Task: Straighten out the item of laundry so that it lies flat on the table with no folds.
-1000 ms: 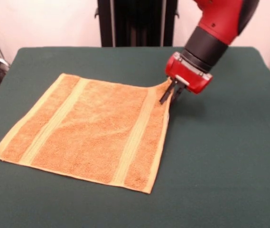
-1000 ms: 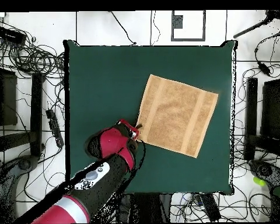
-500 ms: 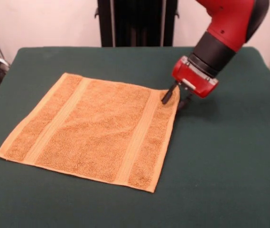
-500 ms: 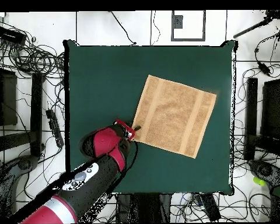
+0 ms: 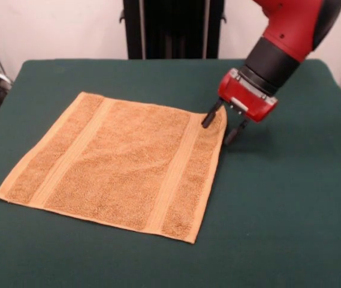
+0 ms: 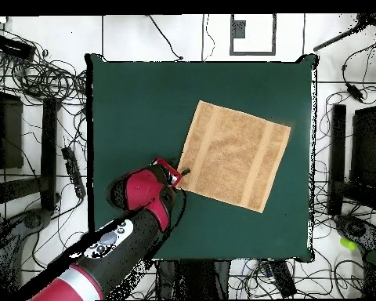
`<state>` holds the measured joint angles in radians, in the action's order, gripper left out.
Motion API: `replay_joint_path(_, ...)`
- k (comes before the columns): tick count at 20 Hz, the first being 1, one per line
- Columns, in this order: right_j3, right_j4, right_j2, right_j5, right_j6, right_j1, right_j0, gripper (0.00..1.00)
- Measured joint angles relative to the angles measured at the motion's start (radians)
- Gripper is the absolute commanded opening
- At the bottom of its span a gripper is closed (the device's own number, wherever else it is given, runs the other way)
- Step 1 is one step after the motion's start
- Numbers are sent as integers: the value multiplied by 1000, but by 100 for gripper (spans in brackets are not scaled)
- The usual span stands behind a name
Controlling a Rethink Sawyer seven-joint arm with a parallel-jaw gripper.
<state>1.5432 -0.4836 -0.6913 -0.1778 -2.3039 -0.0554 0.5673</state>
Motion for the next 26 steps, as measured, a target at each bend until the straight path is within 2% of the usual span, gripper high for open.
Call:
replay_joint_path(4,24,1,34,0,0,-102,-48,100)
replay_joint_path(10,83,6,140,-6,0,-325,-187,100)
replay_joint_path(15,107,47,164,-36,0,-442,-245,100)
replay_joint_path(19,118,150,167,-48,0,-525,-284,100)
replay_joint_path(26,135,331,230,-48,0,-584,-369,100)
